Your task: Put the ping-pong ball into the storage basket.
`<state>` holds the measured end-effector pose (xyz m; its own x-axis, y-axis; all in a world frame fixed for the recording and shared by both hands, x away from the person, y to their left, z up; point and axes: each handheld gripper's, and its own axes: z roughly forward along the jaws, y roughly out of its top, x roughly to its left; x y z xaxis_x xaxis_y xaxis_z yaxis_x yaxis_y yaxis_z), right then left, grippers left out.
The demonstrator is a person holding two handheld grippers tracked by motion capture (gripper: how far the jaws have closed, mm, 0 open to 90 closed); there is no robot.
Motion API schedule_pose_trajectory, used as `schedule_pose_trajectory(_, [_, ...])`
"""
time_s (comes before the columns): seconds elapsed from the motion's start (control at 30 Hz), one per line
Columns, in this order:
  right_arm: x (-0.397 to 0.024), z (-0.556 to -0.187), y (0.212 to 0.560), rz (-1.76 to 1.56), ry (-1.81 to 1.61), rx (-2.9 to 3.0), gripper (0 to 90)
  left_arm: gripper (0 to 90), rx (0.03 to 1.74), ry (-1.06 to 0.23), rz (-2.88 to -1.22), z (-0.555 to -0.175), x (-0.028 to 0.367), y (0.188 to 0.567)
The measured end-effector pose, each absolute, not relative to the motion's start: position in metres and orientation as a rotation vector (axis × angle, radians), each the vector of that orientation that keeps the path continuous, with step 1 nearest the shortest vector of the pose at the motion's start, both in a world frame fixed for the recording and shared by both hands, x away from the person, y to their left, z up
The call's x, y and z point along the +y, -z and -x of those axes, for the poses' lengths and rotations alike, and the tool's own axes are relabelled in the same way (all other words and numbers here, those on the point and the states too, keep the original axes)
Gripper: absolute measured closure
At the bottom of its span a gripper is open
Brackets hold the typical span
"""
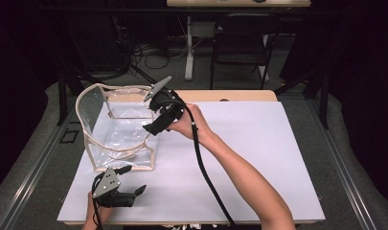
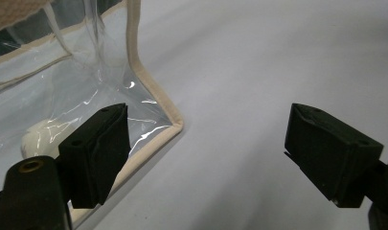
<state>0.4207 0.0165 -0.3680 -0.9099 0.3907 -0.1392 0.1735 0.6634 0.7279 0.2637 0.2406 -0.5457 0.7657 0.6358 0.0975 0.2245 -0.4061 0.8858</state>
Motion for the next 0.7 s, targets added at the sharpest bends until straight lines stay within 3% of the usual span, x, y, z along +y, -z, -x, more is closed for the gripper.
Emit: schedule_pose_trajectory(0.7, [-0.027,-0.416,0.392,-0.528,-1.053,2.579,0.0,16.1,0.647,-0.528,-1.984,-0.264,0.24,0.546])
